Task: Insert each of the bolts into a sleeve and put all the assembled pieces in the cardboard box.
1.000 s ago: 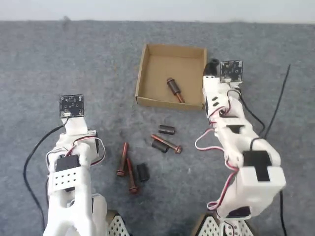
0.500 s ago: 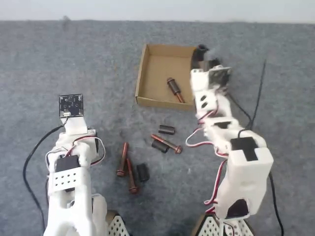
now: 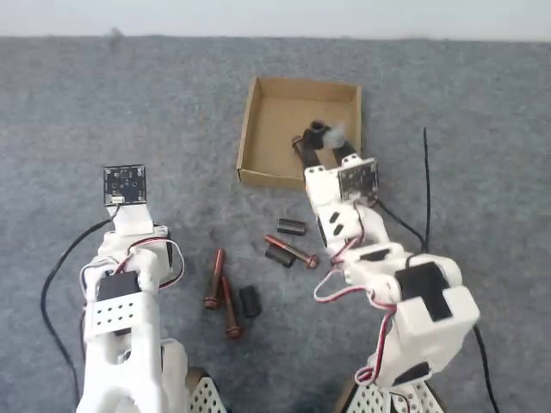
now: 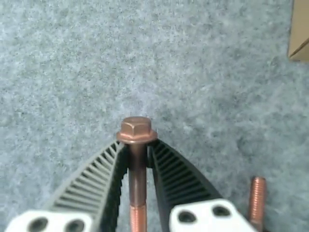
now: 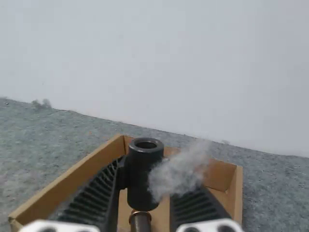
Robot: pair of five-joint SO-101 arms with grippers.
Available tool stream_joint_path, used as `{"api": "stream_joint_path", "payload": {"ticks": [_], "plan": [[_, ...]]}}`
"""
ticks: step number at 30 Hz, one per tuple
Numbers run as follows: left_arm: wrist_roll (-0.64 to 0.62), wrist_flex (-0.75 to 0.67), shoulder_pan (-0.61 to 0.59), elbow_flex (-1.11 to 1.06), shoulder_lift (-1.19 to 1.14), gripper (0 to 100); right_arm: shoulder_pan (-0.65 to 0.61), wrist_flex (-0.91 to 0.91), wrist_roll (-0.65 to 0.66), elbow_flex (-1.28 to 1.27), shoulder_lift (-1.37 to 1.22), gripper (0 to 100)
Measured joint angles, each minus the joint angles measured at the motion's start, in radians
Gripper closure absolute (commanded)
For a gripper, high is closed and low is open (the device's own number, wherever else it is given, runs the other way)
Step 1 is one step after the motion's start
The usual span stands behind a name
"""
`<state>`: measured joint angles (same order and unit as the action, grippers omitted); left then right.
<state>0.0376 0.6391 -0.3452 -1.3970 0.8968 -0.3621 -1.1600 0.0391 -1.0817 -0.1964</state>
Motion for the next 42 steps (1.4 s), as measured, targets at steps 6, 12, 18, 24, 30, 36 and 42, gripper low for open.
{"api": "stream_joint_path", "payload": {"ticks": [6, 12, 18, 24, 30, 36, 42], "plan": [[0.002, 0.0, 0.0, 0.0, 0.0, 99, -0.054, -0.117, 0.0, -0.158, 0.061, 99.2], [0.002, 0.0, 0.0, 0.0, 0.0, 99, -0.081, -0.201, 0.0, -0.264, 0.063, 99.2], [0.002, 0.0, 0.0, 0.0, 0.0, 99, -0.095, -0.321, 0.0, -0.377, 0.064, 99.2], [0.002, 0.0, 0.0, 0.0, 0.0, 99, -0.115, -0.456, 0.0, -0.505, 0.081, 99.2], [0.002, 0.0, 0.012, 0.0, 0.0, 99, -0.115, -0.529, -0.003, -0.568, 0.089, 99.2], [0.003, 0.0, 0.066, -0.011, 0.0, 99, -0.144, -0.529, -0.003, -0.568, 0.089, 99.2], [0.002, 0.0, 0.071, -0.011, 0.0, 99, -0.216, -0.529, -0.003, -0.568, 0.089, 99.2]]}}
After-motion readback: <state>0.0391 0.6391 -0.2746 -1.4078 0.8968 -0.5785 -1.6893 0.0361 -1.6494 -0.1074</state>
